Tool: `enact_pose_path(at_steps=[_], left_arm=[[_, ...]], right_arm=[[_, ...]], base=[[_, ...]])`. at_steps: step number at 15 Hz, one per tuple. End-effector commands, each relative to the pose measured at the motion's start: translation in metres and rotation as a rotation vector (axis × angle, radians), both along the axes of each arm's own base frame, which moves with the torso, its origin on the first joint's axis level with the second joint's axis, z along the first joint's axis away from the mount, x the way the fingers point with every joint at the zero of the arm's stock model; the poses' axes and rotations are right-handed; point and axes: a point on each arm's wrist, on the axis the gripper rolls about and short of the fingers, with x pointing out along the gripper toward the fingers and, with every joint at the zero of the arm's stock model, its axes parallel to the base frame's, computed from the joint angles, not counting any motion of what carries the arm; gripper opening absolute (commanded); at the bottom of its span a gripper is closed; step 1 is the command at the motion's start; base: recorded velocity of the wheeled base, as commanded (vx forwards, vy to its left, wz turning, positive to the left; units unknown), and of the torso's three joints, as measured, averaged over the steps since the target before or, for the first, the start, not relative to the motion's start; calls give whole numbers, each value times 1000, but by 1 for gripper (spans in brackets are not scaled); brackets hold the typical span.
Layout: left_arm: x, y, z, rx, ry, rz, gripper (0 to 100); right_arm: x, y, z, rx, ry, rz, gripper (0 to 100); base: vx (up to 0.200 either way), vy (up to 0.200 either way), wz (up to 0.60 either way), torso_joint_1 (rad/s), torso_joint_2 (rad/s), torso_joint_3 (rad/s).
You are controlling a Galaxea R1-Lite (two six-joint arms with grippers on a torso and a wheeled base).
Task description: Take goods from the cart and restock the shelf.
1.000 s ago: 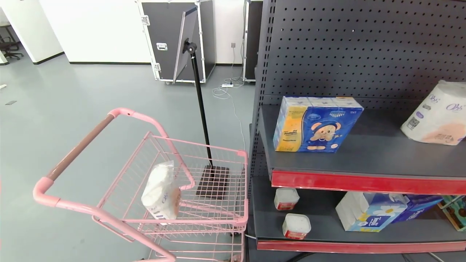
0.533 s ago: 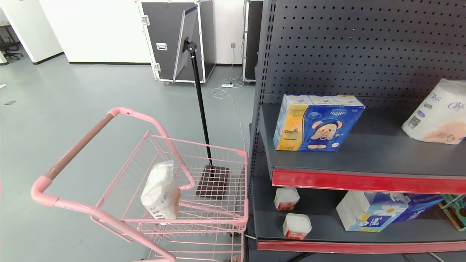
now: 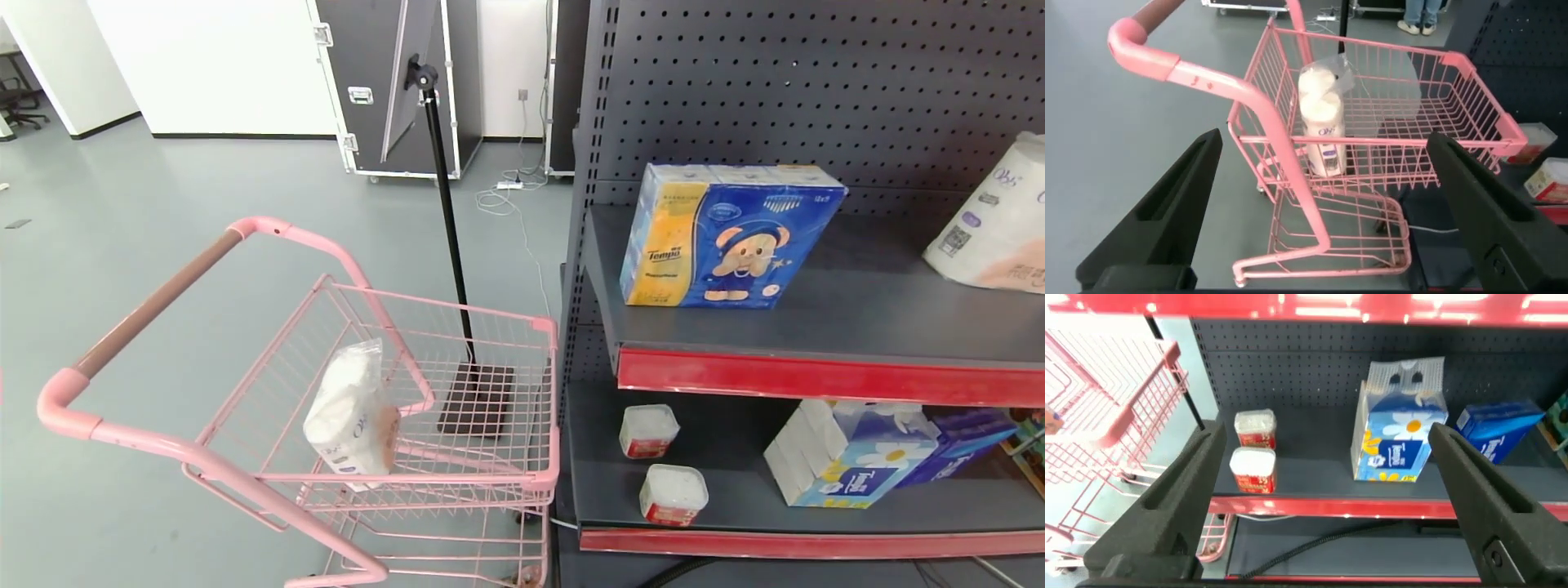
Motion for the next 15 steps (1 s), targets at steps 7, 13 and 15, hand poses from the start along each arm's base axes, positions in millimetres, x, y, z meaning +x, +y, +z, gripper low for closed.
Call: enact_pose_path(at_steps=[7, 13, 15], left_arm=[[0, 0, 0, 2, 0, 0, 100], [0, 0, 0, 7, -2, -14, 100], [1, -2, 59, -10, -36, -88, 100]], right_arm=[[0, 0, 0, 0, 1, 0, 100], [0, 0, 0, 0, 1, 0, 100], [0, 0, 0, 0, 1, 0, 100]], base=[[0, 0, 0, -172, 544, 362], [0, 0, 0, -121, 494, 367], [0, 0, 0, -41, 207, 161]])
